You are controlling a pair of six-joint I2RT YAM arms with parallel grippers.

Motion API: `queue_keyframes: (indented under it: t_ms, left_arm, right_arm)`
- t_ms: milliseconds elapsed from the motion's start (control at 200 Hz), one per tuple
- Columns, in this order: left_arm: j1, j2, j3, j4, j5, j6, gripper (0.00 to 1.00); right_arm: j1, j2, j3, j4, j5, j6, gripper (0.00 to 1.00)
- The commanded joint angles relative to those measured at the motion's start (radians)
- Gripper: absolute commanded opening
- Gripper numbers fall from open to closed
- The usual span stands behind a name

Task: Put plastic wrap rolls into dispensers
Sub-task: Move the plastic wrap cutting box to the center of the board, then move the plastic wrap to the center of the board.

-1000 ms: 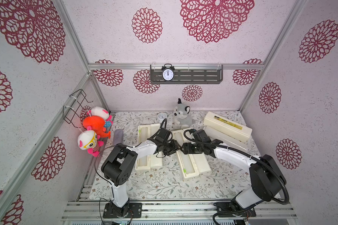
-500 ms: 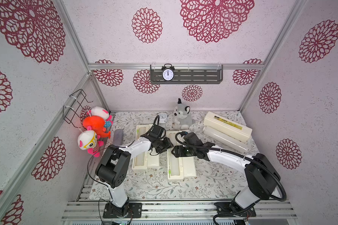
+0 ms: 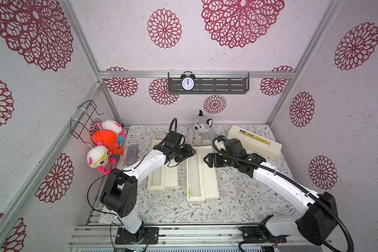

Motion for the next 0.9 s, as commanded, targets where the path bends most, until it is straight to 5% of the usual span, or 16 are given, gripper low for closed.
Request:
queue_keyframes:
  t_ms: [0,195,385,896]
  left_arm:
    - [-0.009,0.007,0.048,0.017,0.000,0.014,0.64]
    - [-0.047,0.108,0.169,0.022,0.028,0.026,0.69]
    - [-0.065,0.202,0.234,0.047,0.085,0.004,0.70]
    - [0.006,0.264,0.328,0.012,0.169,0.029,0.70]
  right_arm:
    - [-0.120,-0.035,0.030,-0.170,0.105,-0.141,0.90]
    - [-0.398,-0.026,0.008,-0.189,0.119,-0.307,0.98]
    - [-0.543,0.127,0.033,-0.183,0.199,-0.473,0.98]
    - [-0.659,0.458,0.256,-0.179,0.213,-0.841,0.98]
